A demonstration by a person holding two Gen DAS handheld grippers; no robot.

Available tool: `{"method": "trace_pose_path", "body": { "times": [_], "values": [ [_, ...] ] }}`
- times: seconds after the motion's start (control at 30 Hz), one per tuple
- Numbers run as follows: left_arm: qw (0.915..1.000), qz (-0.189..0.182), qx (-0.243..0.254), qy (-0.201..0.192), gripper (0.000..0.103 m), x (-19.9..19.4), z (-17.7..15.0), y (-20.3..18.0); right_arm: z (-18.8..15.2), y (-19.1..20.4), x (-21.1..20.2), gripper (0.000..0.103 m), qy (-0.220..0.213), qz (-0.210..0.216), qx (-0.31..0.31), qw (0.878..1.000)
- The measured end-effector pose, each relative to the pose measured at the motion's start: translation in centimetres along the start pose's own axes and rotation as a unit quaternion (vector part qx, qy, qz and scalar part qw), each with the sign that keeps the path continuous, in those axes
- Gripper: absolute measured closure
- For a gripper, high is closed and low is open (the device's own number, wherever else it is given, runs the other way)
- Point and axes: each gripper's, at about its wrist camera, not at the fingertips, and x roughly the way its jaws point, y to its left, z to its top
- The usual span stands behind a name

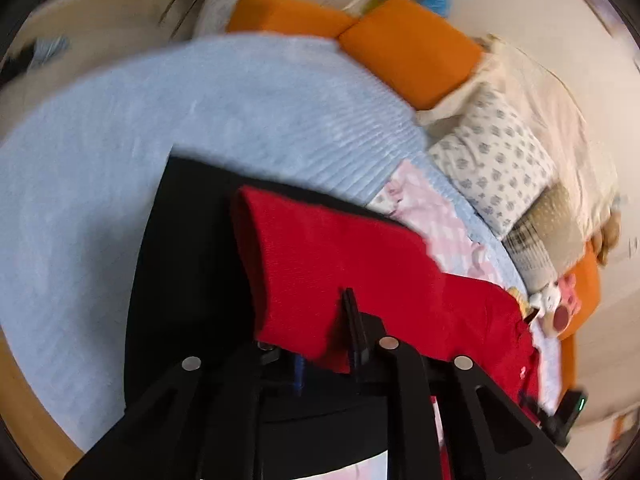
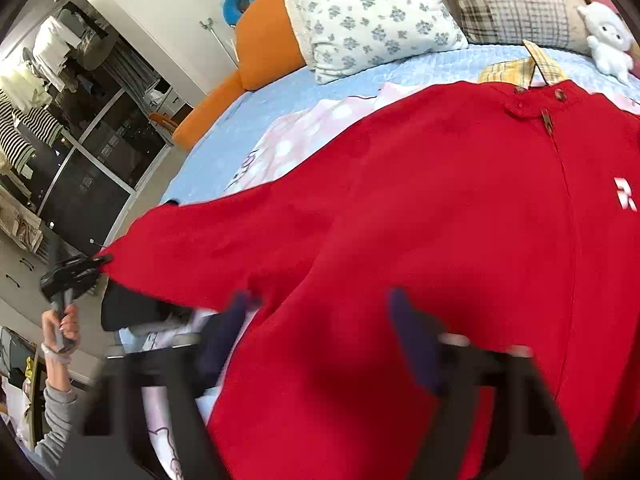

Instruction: Fold large clothes

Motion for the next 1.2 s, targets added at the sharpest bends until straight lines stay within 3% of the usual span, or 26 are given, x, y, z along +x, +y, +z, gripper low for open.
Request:
{"method": "trace_pose_path", "body": {
  "times": [0.03,0.07,0.13,0.2,0.3,0.37,0.43,0.47,0.57,0.67,0.8,0.9,0.93,1.03,1.1,1.2],
  "values": [
    [0.9999,-0.007,0.014,-0.008,0.083,-0.8,0.4,-1.3,0.9,-0.7,0.6,0.095,0.007,-0.008,0.001,1.0],
    [0.9991,-0.021,0.033,-0.016,0.084,-1.8,0.8,-3.0,2.1,-1.3,1.4,0.099,0.016,-0.021,-0.001,1.0],
    [0.9951,-0.04,0.084,-0.033,0.084,-3.9,1.7,-7.1,3.8,-2.1,2.8,0.099,0.022,-0.002,0.001,1.0],
    [0.988,-0.062,0.135,-0.042,0.085,-5.9,2.2,-11.5,5.4,-2.9,5.0,0.099,0.057,0.044,0.021,0.997],
    [0.9682,-0.106,0.222,-0.043,0.085,-8.8,1.5,-19.5,7.0,-3.6,8.0,0.099,0.1,0.097,0.048,0.989],
    [0.9495,-0.127,0.284,-0.043,0.085,-10.2,-0.1,-24.8,7.1,-3.8,10.9,0.099,0.159,0.154,0.077,0.972],
    [0.9364,-0.14,0.319,-0.04,0.086,-10.8,-1.4,-28.6,6.7,-3.5,12.8,0.099,0.2,0.202,0.089,0.955],
    [0.9285,-0.148,0.338,-0.04,0.087,-11.1,-2.2,-30.6,6.4,-2.9,13.7,0.099,0.224,0.211,0.079,0.948],
    [0.9154,-0.157,0.367,-0.052,0.088,-11.7,-3.0,-35.0,4.3,-0.5,15.4,0.099,0.26,0.186,0.026,0.947],
    [0.9181,-0.163,0.355,-0.068,0.089,-12.1,-1.2,-38.1,2.2,1.6,16.9,0.099,0.255,0.148,-0.001,0.956],
    [0.9282,-0.17,0.319,-0.087,0.089,-12.6,2.1,-40.5,0.8,3.5,18.3,0.103,0.198,0.12,0.0,0.973],
    [0.9265,-0.189,0.311,-0.095,0.089,-13.7,3.7,-41.3,0.3,5.1,18.7,0.103,0.167,0.091,-0.019,0.982],
    [0.9239,-0.197,0.314,-0.093,0.089,-14.0,3.6,-41.2,0.2,5.5,18.6,0.098,0.167,0.088,-0.025,0.982],
    [0.909,-0.208,0.347,-0.101,0.093,-15.7,1.4,-41.8,-0.6,5.5,16.2,0.097,0.174,0.119,-0.011,0.977],
    [0.898,-0.223,0.367,-0.098,0.094,-16.6,-0.6,-42.4,-1.6,4.5,12.3,0.097,0.165,0.146,0.006,0.975],
    [0.8886,-0.226,0.391,-0.078,0.094,-16.2,-3.6,-43.4,-3.1,2.0,5.8,0.097,0.124,0.125,0.016,0.984]
  ]
}}
